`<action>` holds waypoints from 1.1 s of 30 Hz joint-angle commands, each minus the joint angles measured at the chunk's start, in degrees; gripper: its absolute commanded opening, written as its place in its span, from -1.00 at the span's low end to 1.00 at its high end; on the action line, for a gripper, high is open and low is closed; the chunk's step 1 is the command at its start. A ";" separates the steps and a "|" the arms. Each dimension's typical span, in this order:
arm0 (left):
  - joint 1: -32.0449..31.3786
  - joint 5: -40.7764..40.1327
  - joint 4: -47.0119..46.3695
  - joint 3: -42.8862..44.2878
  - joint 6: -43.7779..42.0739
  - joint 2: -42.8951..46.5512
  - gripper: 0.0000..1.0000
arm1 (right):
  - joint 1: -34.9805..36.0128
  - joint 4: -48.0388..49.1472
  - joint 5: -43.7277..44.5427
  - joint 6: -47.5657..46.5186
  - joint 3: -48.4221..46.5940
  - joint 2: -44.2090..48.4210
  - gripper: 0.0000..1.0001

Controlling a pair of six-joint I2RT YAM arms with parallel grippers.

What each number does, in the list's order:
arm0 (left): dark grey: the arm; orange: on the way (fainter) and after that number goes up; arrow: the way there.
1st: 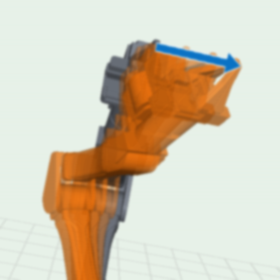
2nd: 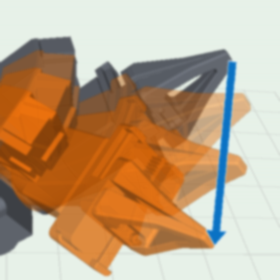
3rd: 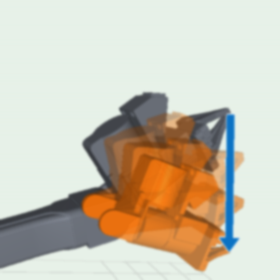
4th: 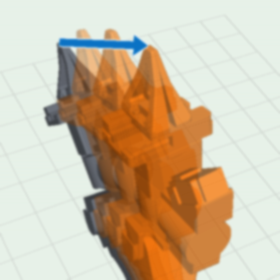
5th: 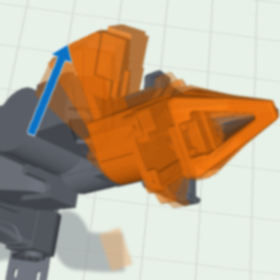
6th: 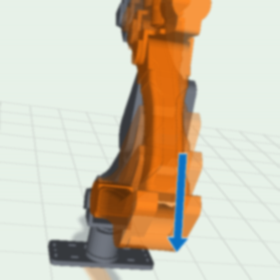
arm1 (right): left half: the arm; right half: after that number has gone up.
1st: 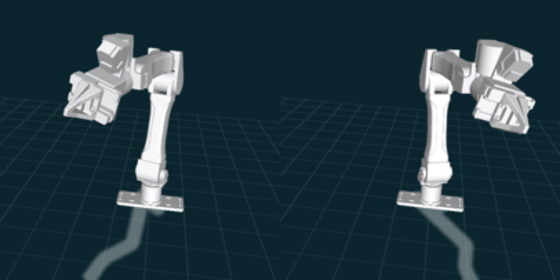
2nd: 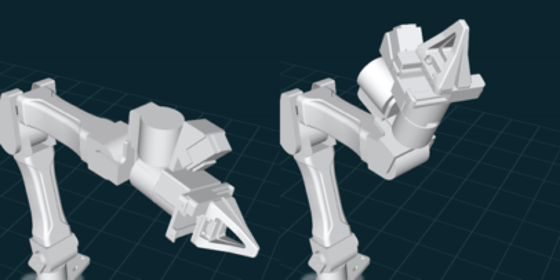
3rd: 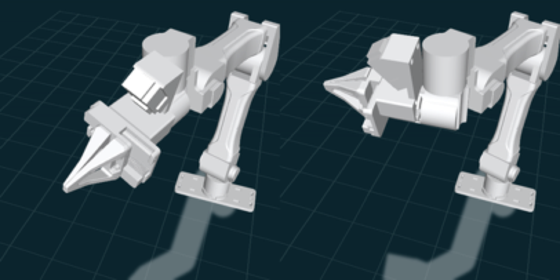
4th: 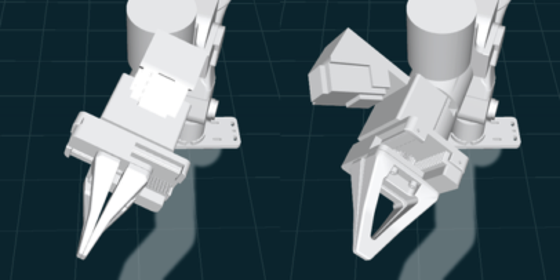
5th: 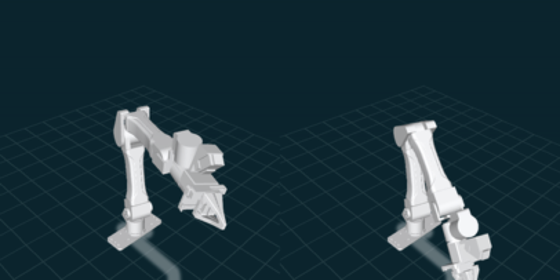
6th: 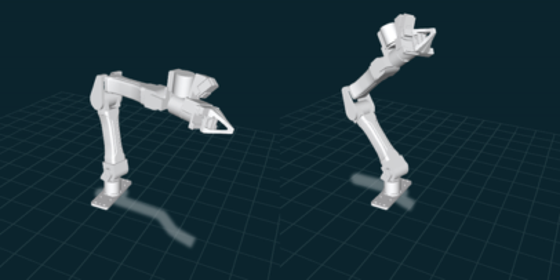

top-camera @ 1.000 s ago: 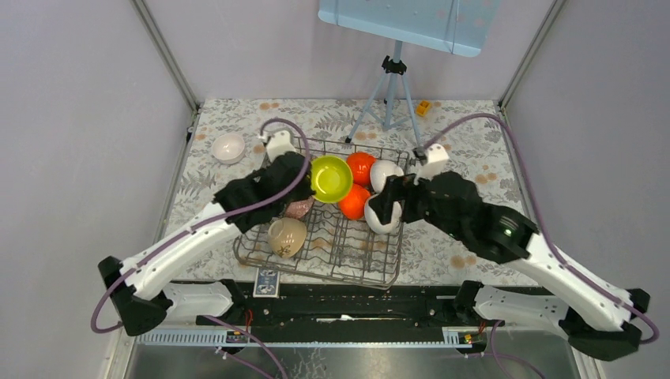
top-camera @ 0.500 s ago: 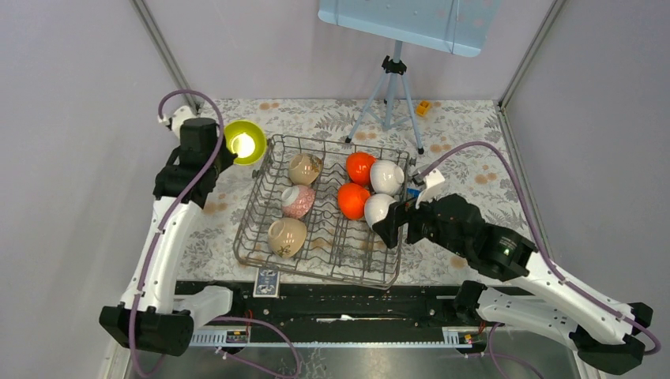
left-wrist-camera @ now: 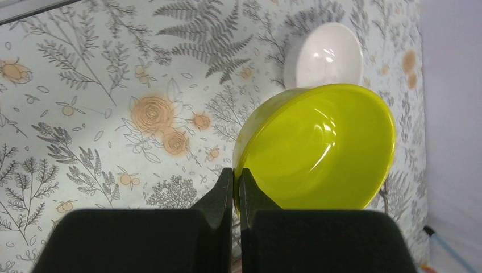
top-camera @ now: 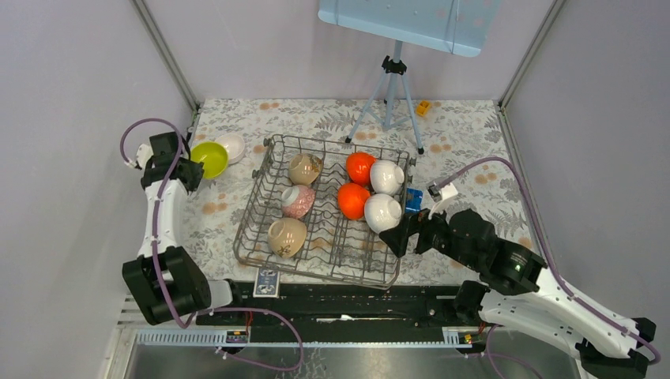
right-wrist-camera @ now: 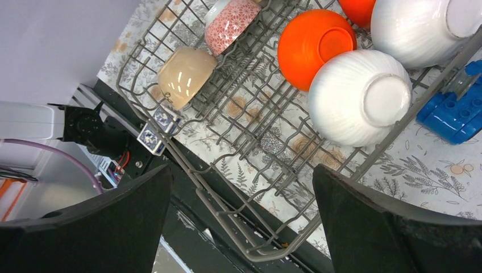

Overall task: Unload the bowls from the dish rack
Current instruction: Place the bowl at the center of the board.

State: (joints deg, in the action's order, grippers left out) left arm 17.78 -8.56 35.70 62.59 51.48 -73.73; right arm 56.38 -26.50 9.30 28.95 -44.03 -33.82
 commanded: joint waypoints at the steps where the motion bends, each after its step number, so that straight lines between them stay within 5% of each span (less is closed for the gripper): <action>1: 4.05 1.58 -6.81 -1.24 5.91 -1.75 -1.00 | 0.31 -0.21 0.67 1.58 0.84 3.50 0.99; 33: 4.73 -1.20 -12.18 -5.32 4.44 -14.60 -1.00 | 0.30 -1.96 3.69 0.34 1.67 5.52 0.99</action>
State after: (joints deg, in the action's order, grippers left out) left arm 22.33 -8.80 27.73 56.95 55.94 -87.42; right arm 56.38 -28.18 11.42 29.87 -42.11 -28.38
